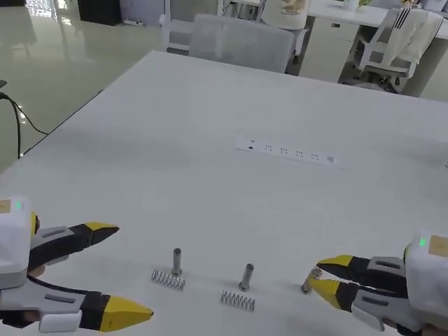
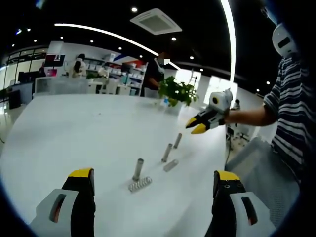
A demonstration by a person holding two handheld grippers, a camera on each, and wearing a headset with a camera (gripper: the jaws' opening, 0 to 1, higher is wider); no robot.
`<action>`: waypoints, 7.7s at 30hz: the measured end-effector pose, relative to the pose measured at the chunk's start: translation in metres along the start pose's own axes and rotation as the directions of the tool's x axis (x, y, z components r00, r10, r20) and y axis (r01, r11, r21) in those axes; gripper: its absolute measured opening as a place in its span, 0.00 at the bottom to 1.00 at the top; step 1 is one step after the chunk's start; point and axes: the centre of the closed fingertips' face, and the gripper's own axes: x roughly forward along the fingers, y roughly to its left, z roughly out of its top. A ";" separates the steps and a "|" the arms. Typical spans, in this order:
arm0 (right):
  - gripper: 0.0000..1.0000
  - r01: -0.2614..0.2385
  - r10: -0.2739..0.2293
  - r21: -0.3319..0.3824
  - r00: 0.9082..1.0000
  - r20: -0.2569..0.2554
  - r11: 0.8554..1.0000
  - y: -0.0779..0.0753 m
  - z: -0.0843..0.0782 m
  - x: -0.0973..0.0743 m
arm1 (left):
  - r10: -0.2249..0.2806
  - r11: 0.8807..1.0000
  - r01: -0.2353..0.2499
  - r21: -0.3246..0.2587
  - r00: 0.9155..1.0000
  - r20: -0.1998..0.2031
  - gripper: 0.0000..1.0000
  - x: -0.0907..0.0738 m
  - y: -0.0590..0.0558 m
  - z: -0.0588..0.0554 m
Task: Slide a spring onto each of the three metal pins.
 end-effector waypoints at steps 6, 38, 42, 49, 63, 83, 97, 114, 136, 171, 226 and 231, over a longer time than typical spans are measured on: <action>0.15 -0.003 0.003 0.014 1.000 -0.006 1.000 0.008 -0.007 -0.003 | -0.006 1.000 0.006 0.003 1.000 -0.004 0.97 0.000 -0.002 -0.001; 0.15 -0.077 0.077 0.027 0.997 -0.017 0.997 0.037 -0.005 0.015 | 0.008 1.000 -0.008 -0.002 1.000 -0.007 0.97 -0.005 -0.004 -0.005; 0.15 -0.108 0.108 0.000 0.994 -0.017 0.994 0.045 0.003 0.025 | 0.006 1.000 -0.006 -0.001 1.000 -0.011 0.97 -0.004 -0.005 -0.005; 0.15 -0.155 0.154 -0.044 0.988 -0.028 0.987 0.057 0.010 0.041 | 0.012 1.000 -0.012 0.002 1.000 -0.015 0.97 -0.005 -0.003 -0.006; 0.15 -0.204 0.193 -0.107 0.975 -0.107 0.973 0.065 0.003 0.066 | 0.019 1.000 -0.019 0.000 1.000 -0.016 0.96 -0.009 -0.002 -0.006; 0.14 -0.241 0.210 -0.138 0.956 -0.204 0.961 0.063 -0.018 0.091 | 0.014 1.000 -0.014 0.002 1.000 -0.028 0.96 -0.011 -0.001 -0.008; 0.12 -0.250 0.214 -0.136 0.948 -0.236 0.959 0.062 -0.028 0.099 | 0.019 1.000 -0.019 0.000 0.999 -0.030 0.95 -0.014 0.000 -0.009; 0.08 -0.263 0.217 -0.178 0.945 -0.245 0.948 0.062 -0.030 0.094 | -0.006 1.000 0.006 0.008 0.999 -0.033 0.95 -0.011 -0.009 -0.009; 0.08 -0.287 0.236 -0.252 0.948 -0.214 0.924 0.067 -0.010 0.053 | -0.103 0.995 0.103 -0.005 0.991 -0.081 0.81 -0.005 -0.030 -0.022; 0.08 -0.335 0.292 -0.315 0.940 -0.176 0.888 0.096 0.012 0.039 | -0.364 0.925 0.376 0.060 0.919 -0.155 0.35 0.066 -0.082 -0.015; 0.08 -0.349 0.320 -0.263 0.936 -0.150 0.899 0.100 0.019 0.035 | -0.507 0.839 0.525 0.144 0.849 -0.148 0.03 0.095 -0.107 -0.010; 0.09 -0.360 0.330 -0.246 0.931 -0.152 0.900 0.102 0.015 0.033 | -0.517 0.832 0.537 0.137 0.841 -0.156 0.03 0.095 -0.110 -0.013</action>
